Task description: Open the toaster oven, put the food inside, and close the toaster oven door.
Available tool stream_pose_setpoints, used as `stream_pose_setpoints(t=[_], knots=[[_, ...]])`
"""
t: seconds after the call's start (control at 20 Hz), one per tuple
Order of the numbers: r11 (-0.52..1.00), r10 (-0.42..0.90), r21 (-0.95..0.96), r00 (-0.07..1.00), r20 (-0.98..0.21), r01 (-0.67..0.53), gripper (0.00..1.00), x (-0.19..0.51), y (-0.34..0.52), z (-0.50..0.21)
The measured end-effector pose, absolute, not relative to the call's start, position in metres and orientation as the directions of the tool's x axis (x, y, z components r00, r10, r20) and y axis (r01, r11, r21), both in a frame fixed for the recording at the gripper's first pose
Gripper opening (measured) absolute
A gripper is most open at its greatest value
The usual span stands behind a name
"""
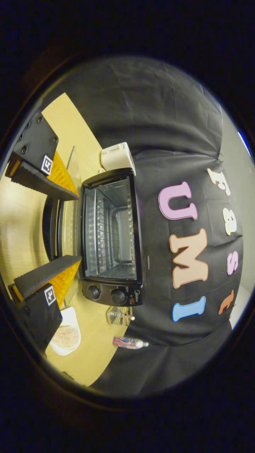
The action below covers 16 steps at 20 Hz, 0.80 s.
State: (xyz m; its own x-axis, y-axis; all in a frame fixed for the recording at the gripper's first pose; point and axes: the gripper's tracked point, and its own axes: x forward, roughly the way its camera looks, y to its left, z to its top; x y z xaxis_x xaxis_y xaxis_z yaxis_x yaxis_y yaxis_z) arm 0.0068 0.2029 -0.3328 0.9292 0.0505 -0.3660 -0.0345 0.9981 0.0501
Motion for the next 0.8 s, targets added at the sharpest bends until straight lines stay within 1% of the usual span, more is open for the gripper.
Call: stream_pose_setpoints(t=[0.35,0.5,0.6,0.8], knots=[[0.995,0.085,0.081,0.875,-0.477,-0.053,0.96,-0.001,0.201,-0.373],[0.996,0.084,0.063,0.843,-0.531,-0.06,0.96,-0.003,0.202,-0.403],[0.997,0.073,0.024,0.861,-0.504,-0.071,0.96,0.002,0.202,-0.401],[0.998,0.062,0.007,0.864,-0.499,-0.068,0.96,0.004,0.203,-0.405]])
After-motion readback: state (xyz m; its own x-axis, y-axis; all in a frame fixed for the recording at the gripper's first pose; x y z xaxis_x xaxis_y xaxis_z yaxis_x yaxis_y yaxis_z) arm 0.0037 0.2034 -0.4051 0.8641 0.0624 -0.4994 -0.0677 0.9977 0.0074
